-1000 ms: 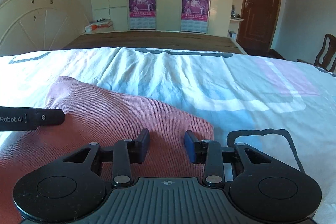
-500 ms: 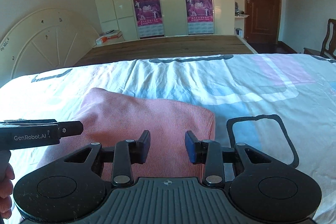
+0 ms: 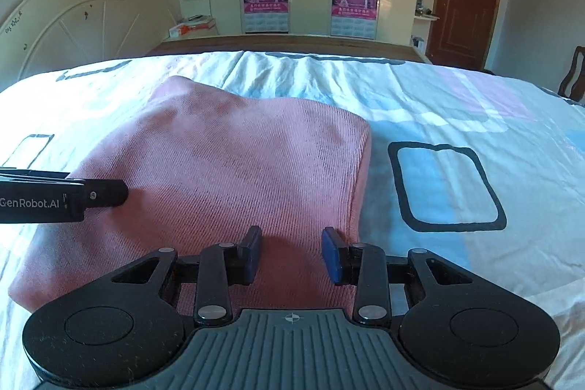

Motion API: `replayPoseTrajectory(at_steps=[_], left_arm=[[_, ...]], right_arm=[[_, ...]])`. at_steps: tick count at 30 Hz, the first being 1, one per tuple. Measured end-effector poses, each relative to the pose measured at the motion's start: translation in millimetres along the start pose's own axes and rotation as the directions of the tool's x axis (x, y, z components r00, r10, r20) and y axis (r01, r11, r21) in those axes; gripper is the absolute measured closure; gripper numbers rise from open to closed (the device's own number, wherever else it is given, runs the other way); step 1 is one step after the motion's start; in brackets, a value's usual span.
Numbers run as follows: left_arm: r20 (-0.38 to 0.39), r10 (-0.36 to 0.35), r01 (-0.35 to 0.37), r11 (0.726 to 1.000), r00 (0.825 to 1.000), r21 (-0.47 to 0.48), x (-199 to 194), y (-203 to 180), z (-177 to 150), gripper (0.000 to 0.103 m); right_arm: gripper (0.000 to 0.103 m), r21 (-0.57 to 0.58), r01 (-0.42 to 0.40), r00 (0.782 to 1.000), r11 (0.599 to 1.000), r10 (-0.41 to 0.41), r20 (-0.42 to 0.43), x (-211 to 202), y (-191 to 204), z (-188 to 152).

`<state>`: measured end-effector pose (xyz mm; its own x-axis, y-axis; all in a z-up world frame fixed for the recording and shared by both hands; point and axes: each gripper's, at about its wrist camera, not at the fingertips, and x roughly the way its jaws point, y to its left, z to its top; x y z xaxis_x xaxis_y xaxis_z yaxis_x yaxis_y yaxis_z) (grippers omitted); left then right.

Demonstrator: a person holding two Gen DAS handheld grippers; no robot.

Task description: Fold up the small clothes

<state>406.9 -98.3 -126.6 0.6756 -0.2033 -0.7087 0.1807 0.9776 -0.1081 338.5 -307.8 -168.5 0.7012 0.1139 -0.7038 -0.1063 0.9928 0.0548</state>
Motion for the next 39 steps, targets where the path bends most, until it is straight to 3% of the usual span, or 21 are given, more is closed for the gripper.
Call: replayPoseTrajectory(at_steps=[5,10,16,19,23,27,28,31,39], left_arm=[[0.014,-0.017,0.017,1.0,1.0,-0.007,-30.1,6.5,-13.9,0.036],[-0.049,-0.033,0.032,0.999,0.998,-0.014,-32.9,6.1,-36.3,0.036],[-0.099,-0.024,0.022,1.0,0.995,-0.021,-19.3,2.1,-50.8,0.032],[-0.11,-0.02,0.019,1.0,0.994,-0.01,-21.8,-0.2,-48.9,0.031],[-0.107,0.004,-0.003,1.0,0.994,0.014,-27.4,-2.9,-44.2,0.017],[-0.096,0.006,-0.004,1.0,0.995,0.018,-33.0,-2.7,-36.2,0.016],[-0.089,0.007,-0.005,1.0,0.996,0.022,-34.5,-3.4,-32.6,0.015],[-0.061,0.007,-0.005,0.999,0.998,0.034,-37.9,-4.9,-19.2,0.01],[-0.035,-0.009,0.01,1.0,0.999,0.022,-23.8,-5.6,14.0,0.007]], right_arm=[[0.067,-0.001,-0.034,0.998,0.999,0.034,0.043,-38.7,2.0,-7.0],[0.067,0.005,-0.063,0.997,0.998,0.063,0.032,-62.1,6.8,-28.3],[0.067,0.0,-0.015,0.998,1.0,0.015,-0.056,-47.8,6.6,-49.8],[0.067,0.046,-0.037,0.998,0.998,0.039,-0.054,-50.5,-0.6,-52.0],[0.067,0.03,-0.041,0.998,0.999,0.042,-0.036,-63.3,-0.8,-48.0],[0.066,0.013,-0.04,0.999,0.999,0.04,-0.016,-71.4,-4.8,-36.1],[0.063,0.014,-0.044,0.999,0.999,0.044,-0.012,-72.1,-6.9,-31.4],[0.035,0.03,-0.048,0.999,0.998,0.048,0.013,-73.4,-15.8,-16.1],[0.035,0.034,-0.049,0.998,0.998,0.047,0.038,-55.7,-34.7,24.4]])
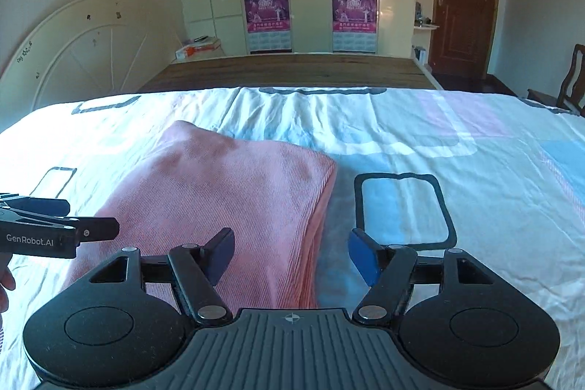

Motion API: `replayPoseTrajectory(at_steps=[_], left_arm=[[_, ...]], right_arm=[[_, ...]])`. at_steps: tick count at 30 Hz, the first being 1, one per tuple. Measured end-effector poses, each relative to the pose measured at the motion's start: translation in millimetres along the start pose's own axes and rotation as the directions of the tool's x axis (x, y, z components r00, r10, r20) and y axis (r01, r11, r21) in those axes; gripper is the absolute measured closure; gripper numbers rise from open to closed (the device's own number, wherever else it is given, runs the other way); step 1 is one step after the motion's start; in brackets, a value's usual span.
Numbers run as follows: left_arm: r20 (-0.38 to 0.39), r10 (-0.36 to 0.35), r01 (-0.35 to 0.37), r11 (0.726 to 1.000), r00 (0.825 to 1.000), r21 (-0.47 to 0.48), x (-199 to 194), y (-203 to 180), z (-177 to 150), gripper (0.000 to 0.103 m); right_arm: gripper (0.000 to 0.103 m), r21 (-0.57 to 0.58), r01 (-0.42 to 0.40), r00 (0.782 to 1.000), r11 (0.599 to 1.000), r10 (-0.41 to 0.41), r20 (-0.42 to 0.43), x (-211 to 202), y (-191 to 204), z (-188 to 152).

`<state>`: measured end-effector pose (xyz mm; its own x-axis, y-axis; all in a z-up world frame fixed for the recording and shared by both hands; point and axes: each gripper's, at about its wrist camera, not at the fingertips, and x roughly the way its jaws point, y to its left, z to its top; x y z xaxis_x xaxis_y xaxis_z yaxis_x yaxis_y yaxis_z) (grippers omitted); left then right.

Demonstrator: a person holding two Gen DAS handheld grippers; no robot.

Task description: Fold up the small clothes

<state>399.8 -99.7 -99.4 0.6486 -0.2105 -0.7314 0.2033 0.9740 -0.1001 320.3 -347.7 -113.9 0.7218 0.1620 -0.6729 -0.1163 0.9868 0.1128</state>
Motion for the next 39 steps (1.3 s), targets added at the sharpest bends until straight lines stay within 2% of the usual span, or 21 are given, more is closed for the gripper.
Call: replayPoseTrajectory(at_steps=[4,7,9,12,15,18,22,24,26,31,35,39], left_arm=[[-0.022,-0.012,0.012,1.0,1.0,-0.024,18.1,4.4,5.3,0.009],[-0.047,-0.018,0.017,0.999,0.999,-0.037,37.2,7.2,4.6,0.015],[-0.083,-0.047,0.042,0.997,0.995,-0.067,51.9,12.0,0.0,0.017],[-0.094,-0.088,0.075,0.989,0.992,-0.131,58.3,22.7,-1.9,0.013],[-0.1,-0.108,0.095,0.987,0.989,-0.128,60.0,27.3,1.3,0.013],[-0.105,-0.129,0.115,0.985,0.986,-0.129,65.8,25.4,5.3,0.016],[-0.095,-0.136,0.121,0.982,0.986,-0.141,74.4,21.5,4.4,0.019],[-0.085,-0.142,0.13,0.982,0.986,-0.135,75.2,20.0,3.5,0.024],[-0.08,-0.146,0.135,0.982,0.986,-0.131,73.9,18.0,4.4,0.033],[-0.071,-0.14,0.132,0.985,0.988,-0.107,65.3,12.5,8.5,0.051],[-0.071,-0.117,0.111,0.99,0.991,-0.081,67.4,7.4,9.9,0.053],[-0.054,-0.108,0.105,0.993,0.993,-0.061,57.5,2.1,12.8,0.064]], right_arm=[[0.035,0.033,-0.018,1.0,0.999,0.019,-0.017,19.6,-4.9,5.8],[0.035,0.037,0.002,1.0,0.999,-0.001,-0.03,38.9,-5.2,4.3],[0.035,0.069,0.001,0.997,0.998,0.005,-0.082,57.5,-11.4,-1.2],[0.035,0.127,-0.027,0.988,0.991,0.046,-0.15,78.4,-22.3,-14.0],[0.035,0.16,-0.072,0.987,0.984,0.093,-0.13,77.9,-30.0,-13.7],[0.035,0.141,-0.084,0.986,0.986,0.102,-0.13,84.3,-29.4,-10.5],[0.035,0.182,-0.115,0.984,0.977,0.137,-0.114,95.4,-28.1,-10.2],[0.041,0.181,-0.124,0.984,0.976,0.144,-0.104,97.9,-25.2,-8.6],[0.061,0.197,-0.149,0.98,0.969,0.171,-0.102,99.9,-23.2,-6.6],[0.063,0.18,-0.158,0.978,0.971,0.179,-0.104,103.1,-22.0,-5.4],[0.064,0.198,-0.134,0.982,0.971,0.157,-0.106,103.5,-15.8,-4.4],[0.074,0.222,-0.152,0.979,0.963,0.178,-0.104,96.9,-18.8,-2.2]])
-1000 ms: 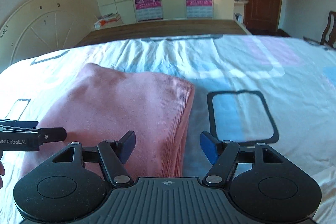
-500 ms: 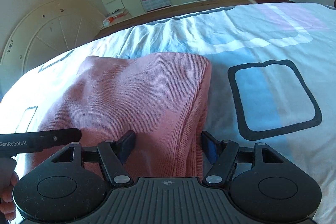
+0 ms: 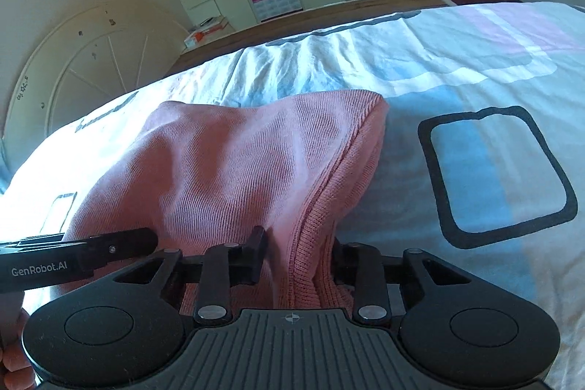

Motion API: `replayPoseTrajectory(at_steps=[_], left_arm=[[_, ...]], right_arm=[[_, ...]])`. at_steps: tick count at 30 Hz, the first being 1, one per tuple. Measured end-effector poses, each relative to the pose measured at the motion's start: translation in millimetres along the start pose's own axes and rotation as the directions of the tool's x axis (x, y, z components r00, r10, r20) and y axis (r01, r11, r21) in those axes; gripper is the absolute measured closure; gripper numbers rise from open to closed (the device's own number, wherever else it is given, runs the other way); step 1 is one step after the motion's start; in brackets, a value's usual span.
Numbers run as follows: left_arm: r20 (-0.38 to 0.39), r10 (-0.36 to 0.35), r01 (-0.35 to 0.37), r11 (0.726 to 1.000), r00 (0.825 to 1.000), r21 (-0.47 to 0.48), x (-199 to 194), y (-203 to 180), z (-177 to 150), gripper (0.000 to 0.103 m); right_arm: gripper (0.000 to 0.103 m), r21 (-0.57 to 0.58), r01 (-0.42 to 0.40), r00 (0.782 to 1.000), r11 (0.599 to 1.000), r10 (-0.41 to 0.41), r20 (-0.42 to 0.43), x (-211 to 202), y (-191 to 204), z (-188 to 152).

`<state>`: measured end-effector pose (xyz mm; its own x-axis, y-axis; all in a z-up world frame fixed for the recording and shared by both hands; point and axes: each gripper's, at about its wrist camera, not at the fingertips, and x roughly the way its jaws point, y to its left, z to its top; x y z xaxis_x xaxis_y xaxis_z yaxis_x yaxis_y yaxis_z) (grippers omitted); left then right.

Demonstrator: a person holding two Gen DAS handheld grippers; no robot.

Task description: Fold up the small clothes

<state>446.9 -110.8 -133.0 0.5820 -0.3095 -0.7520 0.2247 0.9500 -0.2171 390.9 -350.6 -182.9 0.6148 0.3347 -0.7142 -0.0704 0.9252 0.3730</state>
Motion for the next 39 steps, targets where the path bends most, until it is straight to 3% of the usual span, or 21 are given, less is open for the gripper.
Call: replayPoseTrajectory(at_steps=[5,8,9,11,15,17,25,33,39], left_arm=[[0.028,-0.002,0.001,1.0,1.0,0.027,-14.1,-6.5,-0.5,0.068],[0.027,-0.002,0.0,0.999,1.0,0.045,-16.7,-9.4,0.5,0.069],[0.02,0.0,0.0,0.999,1.0,0.047,-15.2,-9.4,0.6,0.069],[0.009,0.009,-0.009,0.999,1.0,0.047,-10.1,-7.2,-0.6,0.069],[0.003,0.025,-0.025,0.999,1.0,0.045,-4.0,-6.1,-4.6,0.068],[0.012,0.033,-0.033,0.998,0.999,0.044,-5.8,-7.5,-5.5,0.069],[0.064,0.004,-0.005,1.0,0.998,0.012,-39.1,-5.1,-0.5,0.071],[0.141,0.042,-0.038,0.999,0.989,-0.028,-99.1,56.8,5.0,0.071],[0.164,0.06,-0.051,0.997,0.985,-0.059,-141.0,156.8,9.8,0.071]], right_arm=[[0.08,0.064,-0.064,0.998,0.996,0.063,0.019,-12.3,-7.3,2.3],[0.08,0.005,-0.012,1.0,1.0,0.012,0.027,-14.9,0.2,3.1],[0.079,-0.024,0.046,0.999,0.999,-0.045,0.027,-11.9,1.9,1.8],[0.059,0.025,0.022,1.0,0.999,-0.022,-0.008,-5.8,-4.6,-0.2],[0.057,0.053,-0.017,1.0,0.998,0.018,-0.022,0.2,-7.2,-4.2],[0.072,0.081,-0.051,0.998,0.995,0.054,-0.029,0.8,-8.3,-2.9],[0.082,0.163,-0.214,0.977,0.963,0.212,0.034,-22.2,-2.5,8.6],[0.083,0.124,-0.336,0.942,0.934,0.332,0.052,-19.4,85.7,18.6],[0.083,0.089,-0.363,0.932,0.928,0.361,0.038,9.4,179.7,13.7]])
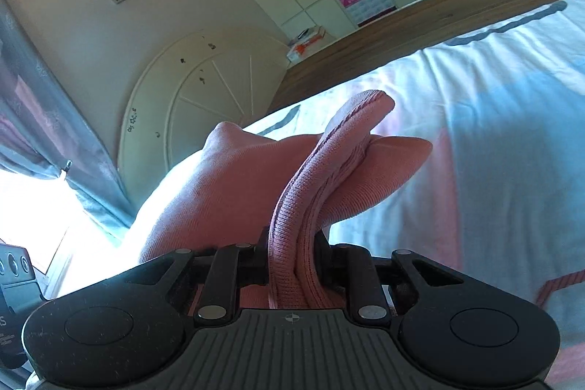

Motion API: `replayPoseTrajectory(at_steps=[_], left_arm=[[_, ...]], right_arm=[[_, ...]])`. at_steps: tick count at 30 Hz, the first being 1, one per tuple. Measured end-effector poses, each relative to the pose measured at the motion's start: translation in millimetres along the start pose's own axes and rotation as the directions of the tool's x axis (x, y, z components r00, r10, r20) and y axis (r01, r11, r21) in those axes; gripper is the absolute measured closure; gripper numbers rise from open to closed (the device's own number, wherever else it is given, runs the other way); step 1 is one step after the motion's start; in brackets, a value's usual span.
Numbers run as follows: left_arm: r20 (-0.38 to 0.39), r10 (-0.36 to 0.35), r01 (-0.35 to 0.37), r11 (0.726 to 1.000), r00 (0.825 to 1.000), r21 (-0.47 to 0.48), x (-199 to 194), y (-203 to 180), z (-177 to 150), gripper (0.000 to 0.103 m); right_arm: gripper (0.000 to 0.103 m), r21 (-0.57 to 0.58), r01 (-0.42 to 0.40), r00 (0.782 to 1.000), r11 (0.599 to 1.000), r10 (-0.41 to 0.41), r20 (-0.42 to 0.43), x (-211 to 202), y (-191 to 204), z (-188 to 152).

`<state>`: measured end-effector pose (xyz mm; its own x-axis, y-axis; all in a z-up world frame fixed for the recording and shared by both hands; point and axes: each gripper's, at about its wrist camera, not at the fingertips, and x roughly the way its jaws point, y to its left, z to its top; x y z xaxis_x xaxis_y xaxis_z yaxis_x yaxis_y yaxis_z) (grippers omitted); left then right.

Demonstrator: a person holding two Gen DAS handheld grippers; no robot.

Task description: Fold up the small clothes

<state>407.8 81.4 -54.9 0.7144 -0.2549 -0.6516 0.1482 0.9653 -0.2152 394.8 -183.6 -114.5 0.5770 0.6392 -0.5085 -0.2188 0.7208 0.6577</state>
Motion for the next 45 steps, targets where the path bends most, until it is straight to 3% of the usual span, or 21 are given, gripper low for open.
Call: replayPoseTrajectory(at_steps=[6,12,15,19,21,25,26,29,33,36,40,42,45], left_arm=[[-0.001,0.021,-0.021,1.0,1.0,-0.006,-13.7,99.7,11.5,0.071],[-0.002,0.07,-0.07,0.997,0.998,-0.039,-10.4,177.9,21.0,0.071],[-0.011,0.088,-0.088,0.995,0.996,-0.039,-3.5,208.9,23.6,0.071],[-0.069,0.096,-0.1,0.993,0.993,-0.058,19.1,249.0,16.9,0.068],[-0.072,0.099,-0.102,0.994,0.993,-0.043,25.3,253.5,9.7,0.06],[-0.029,0.16,-0.159,0.987,0.987,0.016,25.3,247.1,1.3,0.032],[-0.026,0.161,-0.16,0.987,0.987,0.017,23.7,247.2,0.8,0.031],[-0.018,0.164,-0.164,0.986,0.986,0.008,12.2,247.6,0.4,0.031],[0.075,0.2,-0.204,0.978,0.977,0.046,-23.2,241.2,-5.8,0.033],[0.104,0.177,-0.186,0.979,0.979,0.088,-38.8,230.5,-13.3,0.035],[0.072,0.156,-0.165,0.975,0.985,0.148,-34.6,217.2,-28.4,0.037],[0.073,0.181,-0.19,0.97,0.981,0.15,-29.2,214.9,-33.1,0.037],[0.055,0.199,-0.204,0.97,0.979,0.132,-25.1,217.1,-34.1,0.038]], right_arm=[[0.083,-0.011,0.003,1.0,1.0,-0.003,-0.024,78.1,65.8,-25.9],[0.083,-0.035,0.007,0.998,0.999,-0.009,-0.069,157.0,107.4,-46.9],[0.083,-0.048,0.015,0.995,0.999,-0.019,-0.094,194.0,117.6,-50.7],[0.083,-0.074,0.097,0.989,0.993,-0.105,-0.104,224.0,112.1,-56.3],[0.082,-0.079,0.146,0.982,0.986,-0.154,-0.108,228.0,104.4,-57.9],[0.076,-0.144,0.233,0.966,0.962,-0.246,-0.077,227.0,99.6,-63.5],[0.074,-0.148,0.254,0.962,0.956,-0.265,-0.061,225.3,98.8,-63.2],[0.071,-0.221,0.323,0.942,0.92,-0.334,-0.012,222.3,105.6,-63.5],[0.071,-0.323,0.389,0.92,0.863,-0.385,0.078,210.5,129.6,-66.1],[0.071,-0.345,0.341,0.94,0.874,-0.321,0.116,194.7,152.6,-72.7],[0.071,-0.44,0.248,0.967,0.863,-0.244,0.066,189.9,180.8,-98.8],[0.071,-0.481,0.232,0.968,0.846,-0.248,0.031,196.3,184.4,-114.3],[0.071,-0.488,0.274,0.951,0.829,-0.311,0.005,205.0,169.0,-128.1]])
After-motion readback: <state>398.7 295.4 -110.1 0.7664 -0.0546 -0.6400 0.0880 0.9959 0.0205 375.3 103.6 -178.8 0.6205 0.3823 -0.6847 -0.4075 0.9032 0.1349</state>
